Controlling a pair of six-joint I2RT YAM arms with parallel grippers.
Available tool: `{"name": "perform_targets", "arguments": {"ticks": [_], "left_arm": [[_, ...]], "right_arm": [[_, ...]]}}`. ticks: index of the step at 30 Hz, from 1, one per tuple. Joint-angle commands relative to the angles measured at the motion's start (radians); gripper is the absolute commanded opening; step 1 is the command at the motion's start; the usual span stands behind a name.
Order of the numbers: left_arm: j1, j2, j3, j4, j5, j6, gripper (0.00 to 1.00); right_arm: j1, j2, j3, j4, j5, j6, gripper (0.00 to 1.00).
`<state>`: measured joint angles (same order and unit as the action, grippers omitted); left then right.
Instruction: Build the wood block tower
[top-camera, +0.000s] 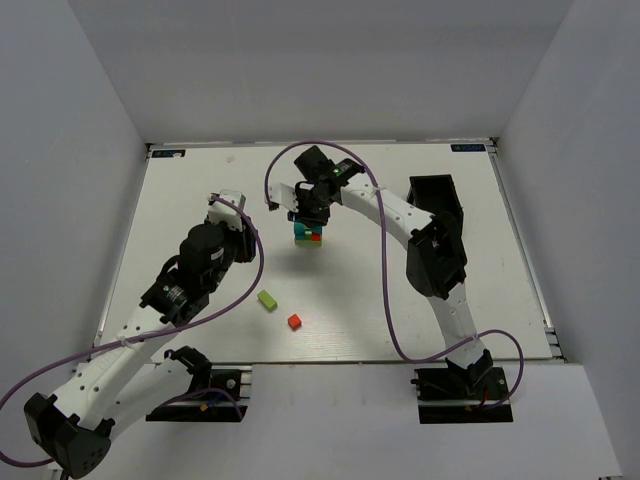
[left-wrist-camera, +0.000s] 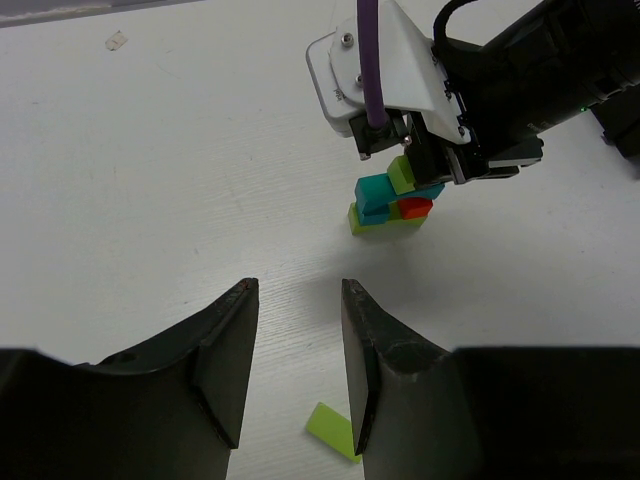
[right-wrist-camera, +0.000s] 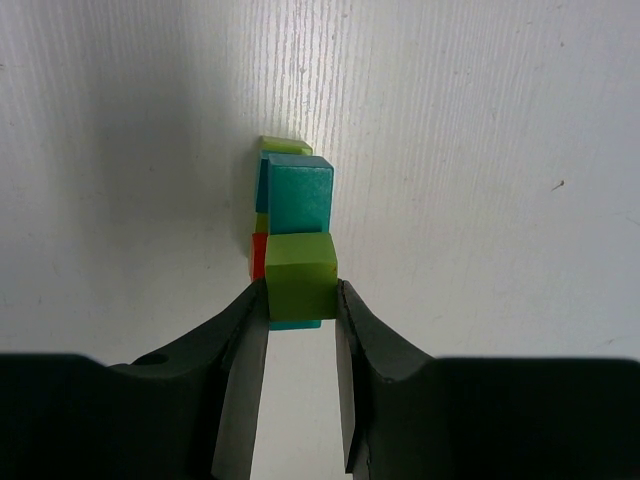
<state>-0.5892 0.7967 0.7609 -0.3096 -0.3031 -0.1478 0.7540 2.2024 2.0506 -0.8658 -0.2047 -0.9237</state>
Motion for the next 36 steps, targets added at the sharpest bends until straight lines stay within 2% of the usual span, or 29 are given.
{"name": "perform_targets", "arguments": {"ticks": [1, 15, 21, 22, 34, 35, 36], "left_arm": [[0.005, -0.016, -0.006, 0.010, -0.001, -0.009, 0.49], [0.005, -0.016, -0.006, 0.010, -0.001, -0.009, 0.49], [0.005, -0.016, -0.006, 0.010, -0.001, -0.009, 0.49], [0.005, -0.016, -0.006, 0.010, -0.001, -0.009, 0.49], [0.005, -0.016, -0.006, 0.010, -0.001, -0.009, 0.49], [0.005, -0.016, -0.006, 0.010, -0.001, -0.009, 0.49], [0.005, -0.016, -0.006, 0.010, -0.001, -0.009, 0.49]], "right_arm": [[-0.004, 0.016, 0.046, -0.003, 0.002, 0.013, 0.20], [-0.001, 0.017, 0.045, -0.004, 0.008, 0.019, 0.25], [-0.002, 0.017, 0.046, -0.004, 0.011, 0.019, 0.36], [-0.002, 0.016, 0.043, -0.002, 0.008, 0.020, 0.41], [-0.001, 0.005, 0.036, -0.004, 0.004, 0.022, 0.55], [0.001, 0.006, 0.037, -0.007, 0.002, 0.023, 0.58], [0.002, 0.002, 0.036, -0.004, 0.001, 0.023, 0.75]]}}
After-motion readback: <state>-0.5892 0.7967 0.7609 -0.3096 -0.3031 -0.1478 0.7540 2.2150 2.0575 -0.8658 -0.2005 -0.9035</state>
